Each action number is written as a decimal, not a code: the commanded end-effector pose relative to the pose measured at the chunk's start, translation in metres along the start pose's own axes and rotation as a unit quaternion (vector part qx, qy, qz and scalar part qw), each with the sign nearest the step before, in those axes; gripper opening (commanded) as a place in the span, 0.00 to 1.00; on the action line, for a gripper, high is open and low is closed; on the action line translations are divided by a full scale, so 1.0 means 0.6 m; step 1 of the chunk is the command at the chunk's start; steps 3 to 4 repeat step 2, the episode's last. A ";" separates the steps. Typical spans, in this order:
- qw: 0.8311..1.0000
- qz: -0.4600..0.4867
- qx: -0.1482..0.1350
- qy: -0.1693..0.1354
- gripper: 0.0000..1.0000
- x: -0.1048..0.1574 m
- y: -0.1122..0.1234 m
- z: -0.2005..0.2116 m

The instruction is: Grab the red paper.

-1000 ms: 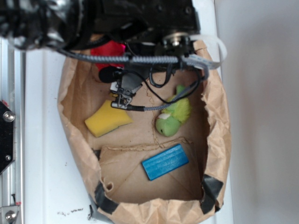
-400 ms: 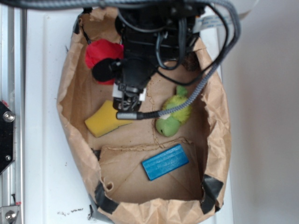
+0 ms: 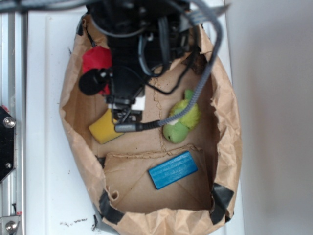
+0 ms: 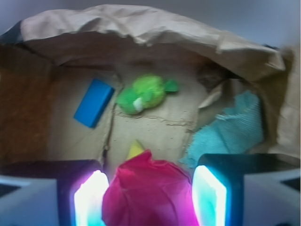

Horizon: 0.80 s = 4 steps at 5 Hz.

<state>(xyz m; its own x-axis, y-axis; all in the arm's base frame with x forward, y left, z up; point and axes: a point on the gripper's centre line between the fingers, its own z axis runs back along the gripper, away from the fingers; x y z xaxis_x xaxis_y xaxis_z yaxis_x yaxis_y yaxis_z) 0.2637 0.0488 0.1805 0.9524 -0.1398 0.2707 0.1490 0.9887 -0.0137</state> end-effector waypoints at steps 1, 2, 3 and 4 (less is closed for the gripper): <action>1.000 -0.009 0.019 -0.013 0.00 0.008 -0.019 0.012; 1.000 -0.007 0.020 -0.012 0.00 0.012 -0.017 0.012; 1.000 -0.007 0.020 -0.012 0.00 0.012 -0.017 0.012; 1.000 -0.007 0.020 -0.012 0.00 0.012 -0.017 0.012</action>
